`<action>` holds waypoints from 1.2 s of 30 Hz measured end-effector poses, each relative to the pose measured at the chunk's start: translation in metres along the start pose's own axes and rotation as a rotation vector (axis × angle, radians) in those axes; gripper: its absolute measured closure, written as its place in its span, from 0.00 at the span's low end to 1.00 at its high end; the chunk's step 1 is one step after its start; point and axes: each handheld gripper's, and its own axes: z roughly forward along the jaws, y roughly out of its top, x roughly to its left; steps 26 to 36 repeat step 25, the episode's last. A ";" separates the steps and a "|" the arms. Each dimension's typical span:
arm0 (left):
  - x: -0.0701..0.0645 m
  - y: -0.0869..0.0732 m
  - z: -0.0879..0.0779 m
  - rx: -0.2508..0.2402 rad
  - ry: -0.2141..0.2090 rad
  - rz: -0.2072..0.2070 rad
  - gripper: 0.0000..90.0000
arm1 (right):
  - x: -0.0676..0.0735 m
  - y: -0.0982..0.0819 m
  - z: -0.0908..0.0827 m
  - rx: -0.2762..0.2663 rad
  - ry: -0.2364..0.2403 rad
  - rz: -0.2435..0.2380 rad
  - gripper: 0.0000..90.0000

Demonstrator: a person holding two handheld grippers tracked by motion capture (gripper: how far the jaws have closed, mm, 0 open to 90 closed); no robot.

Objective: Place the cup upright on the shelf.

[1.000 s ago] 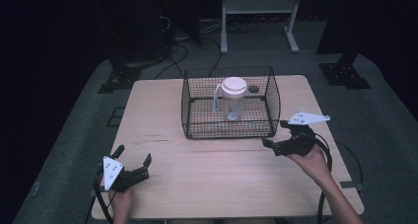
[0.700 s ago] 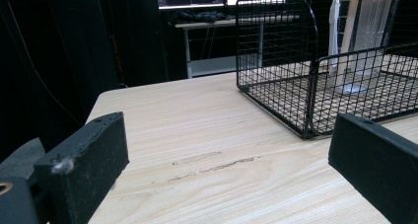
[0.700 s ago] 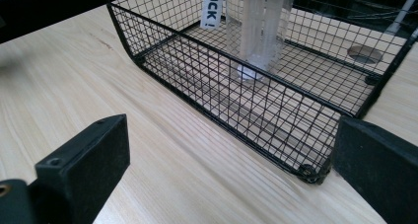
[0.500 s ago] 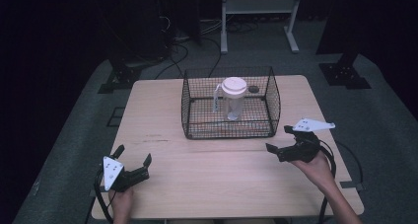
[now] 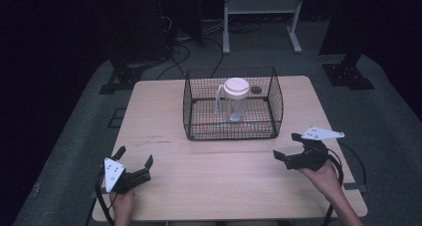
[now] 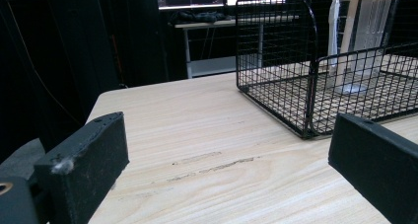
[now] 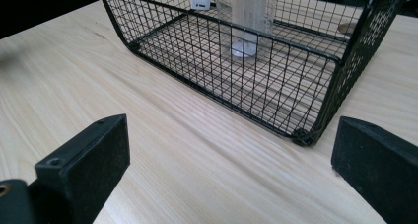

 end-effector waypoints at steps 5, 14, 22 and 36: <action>0.000 0.000 0.000 0.000 0.000 0.000 0.01 | -0.003 -0.006 -0.002 -0.006 -0.006 0.016 0.01; 0.000 0.000 0.000 0.000 0.001 0.001 0.01 | -0.006 -0.017 -0.007 -0.033 -0.020 0.046 0.01; 0.000 0.000 0.000 -0.002 0.000 0.003 0.01 | -0.003 -0.028 -0.008 -0.054 -0.016 0.074 0.01; 0.000 0.000 0.000 0.000 0.000 0.000 0.01 | 0.000 -0.032 -0.007 -0.042 -0.019 0.065 0.01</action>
